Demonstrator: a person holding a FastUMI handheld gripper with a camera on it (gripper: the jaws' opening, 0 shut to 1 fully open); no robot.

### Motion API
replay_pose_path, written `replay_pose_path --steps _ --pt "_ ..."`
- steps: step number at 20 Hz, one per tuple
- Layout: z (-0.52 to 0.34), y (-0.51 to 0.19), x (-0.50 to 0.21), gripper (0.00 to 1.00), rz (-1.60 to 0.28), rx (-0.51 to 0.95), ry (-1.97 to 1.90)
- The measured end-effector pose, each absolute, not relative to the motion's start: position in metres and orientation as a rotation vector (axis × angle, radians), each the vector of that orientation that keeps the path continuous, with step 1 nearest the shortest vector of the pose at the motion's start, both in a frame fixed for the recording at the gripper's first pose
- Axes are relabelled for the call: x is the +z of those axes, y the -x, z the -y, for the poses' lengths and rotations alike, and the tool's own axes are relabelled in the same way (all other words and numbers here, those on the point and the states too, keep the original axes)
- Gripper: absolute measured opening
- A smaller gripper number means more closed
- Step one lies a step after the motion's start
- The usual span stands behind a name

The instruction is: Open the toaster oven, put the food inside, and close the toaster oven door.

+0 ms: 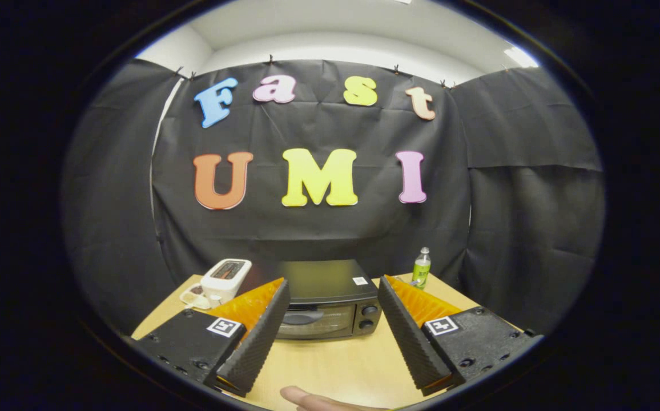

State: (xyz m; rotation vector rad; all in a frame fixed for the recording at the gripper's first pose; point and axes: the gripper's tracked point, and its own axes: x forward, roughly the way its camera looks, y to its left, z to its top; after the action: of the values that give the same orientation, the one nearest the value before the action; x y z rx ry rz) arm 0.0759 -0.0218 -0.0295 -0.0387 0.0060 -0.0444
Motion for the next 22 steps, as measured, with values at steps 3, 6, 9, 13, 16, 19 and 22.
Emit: replay_pose_path --steps 3,6,9,13,16,19,22 --pt "0.009 -0.115 -0.045 1.0 -0.02 -0.036 0.049" --pt "-0.004 -0.155 -0.063 1.0 -0.06 -0.004 0.03" --pt "-0.015 -0.191 -0.082 1.0 -0.105 0.023 0.04" --pt "-0.031 -0.215 -0.091 1.0 -0.105 0.052 0.051" --pt "-0.038 -0.231 -0.115 1.0 -0.156 0.037 0.066" --pt "-0.04 -0.243 -0.142 1.0 -0.227 0.014 0.071" --pt "-0.047 -0.244 -0.156 1.0 -0.284 0.042 0.04"
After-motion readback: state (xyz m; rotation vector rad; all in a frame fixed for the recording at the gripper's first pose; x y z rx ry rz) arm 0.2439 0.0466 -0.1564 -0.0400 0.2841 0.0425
